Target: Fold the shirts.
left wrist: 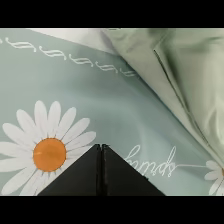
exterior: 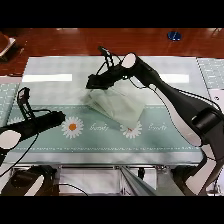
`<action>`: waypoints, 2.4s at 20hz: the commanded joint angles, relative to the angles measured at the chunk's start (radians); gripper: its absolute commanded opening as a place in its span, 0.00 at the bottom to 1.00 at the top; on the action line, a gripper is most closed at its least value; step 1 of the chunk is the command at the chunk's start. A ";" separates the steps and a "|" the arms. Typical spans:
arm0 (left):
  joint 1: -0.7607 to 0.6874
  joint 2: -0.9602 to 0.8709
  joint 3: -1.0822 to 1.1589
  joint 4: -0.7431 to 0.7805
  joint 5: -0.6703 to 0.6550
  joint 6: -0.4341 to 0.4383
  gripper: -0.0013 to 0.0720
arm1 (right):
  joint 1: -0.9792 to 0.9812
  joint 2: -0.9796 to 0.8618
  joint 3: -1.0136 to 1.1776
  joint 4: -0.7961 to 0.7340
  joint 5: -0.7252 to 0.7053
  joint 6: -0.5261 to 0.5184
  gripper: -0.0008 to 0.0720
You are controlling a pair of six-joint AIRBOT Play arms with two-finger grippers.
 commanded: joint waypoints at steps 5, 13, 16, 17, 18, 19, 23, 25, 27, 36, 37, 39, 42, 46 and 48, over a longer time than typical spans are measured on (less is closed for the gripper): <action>0.001 -0.004 -0.021 -0.039 0.084 -0.004 0.04 | -0.270 0.262 0.018 -0.326 0.475 0.005 0.57; 0.001 -0.005 -0.021 -0.039 0.134 -0.003 0.04 | -0.451 1.107 -1.128 -0.697 -0.207 0.507 0.57; 0.001 -0.027 -0.021 -0.040 0.164 -0.004 0.04 | -0.451 1.155 -1.432 -0.375 -0.419 0.507 0.57; 0.001 -0.039 -0.021 -0.042 0.168 -0.004 0.04 | -0.451 1.117 -1.464 -0.264 -0.433 0.422 0.57; 0.001 -0.056 -0.021 -0.049 0.170 -0.004 0.04 | -0.451 1.070 -1.464 -0.179 -0.426 0.328 0.57; 0.001 -0.072 -0.021 -0.059 0.171 -0.004 0.04 | -0.451 1.017 -1.457 -0.080 -0.422 0.234 0.57; 0.000 -0.130 -0.021 -0.093 0.186 -0.004 0.04 | -0.451 0.777 -1.366 0.221 -0.341 -0.068 0.57; 0.001 -0.144 -0.021 -0.100 0.188 -0.004 0.04 | -0.451 0.670 -1.300 0.246 -0.290 -0.109 0.57; 0.000 -0.150 -0.021 -0.100 0.191 -0.004 0.04 | -0.437 0.566 -1.236 0.255 -0.242 -0.130 0.57; 0.000 -0.149 -0.021 -0.111 0.201 -0.004 0.04 | -0.316 0.395 -0.736 0.137 0.026 -0.208 0.04; 0.000 -0.149 -0.021 -0.111 0.201 -0.004 0.04 | -0.316 0.410 -0.641 0.061 0.074 -0.172 0.04; 0.000 -0.149 -0.021 -0.111 0.200 -0.004 0.04 | -0.323 0.447 -0.469 -0.065 0.121 -0.084 0.04; 0.000 -0.149 -0.021 -0.115 0.198 -0.004 0.04 | -0.393 0.472 -0.223 -0.098 0.237 -0.030 0.04; -0.027 -0.149 -0.021 -0.115 0.194 0.000 0.04 | -0.541 0.500 -0.054 -0.127 0.388 0.051 0.04; -0.044 -0.149 -0.021 -0.114 0.195 0.000 0.04 | -0.654 0.547 -0.045 -0.127 0.412 0.088 0.04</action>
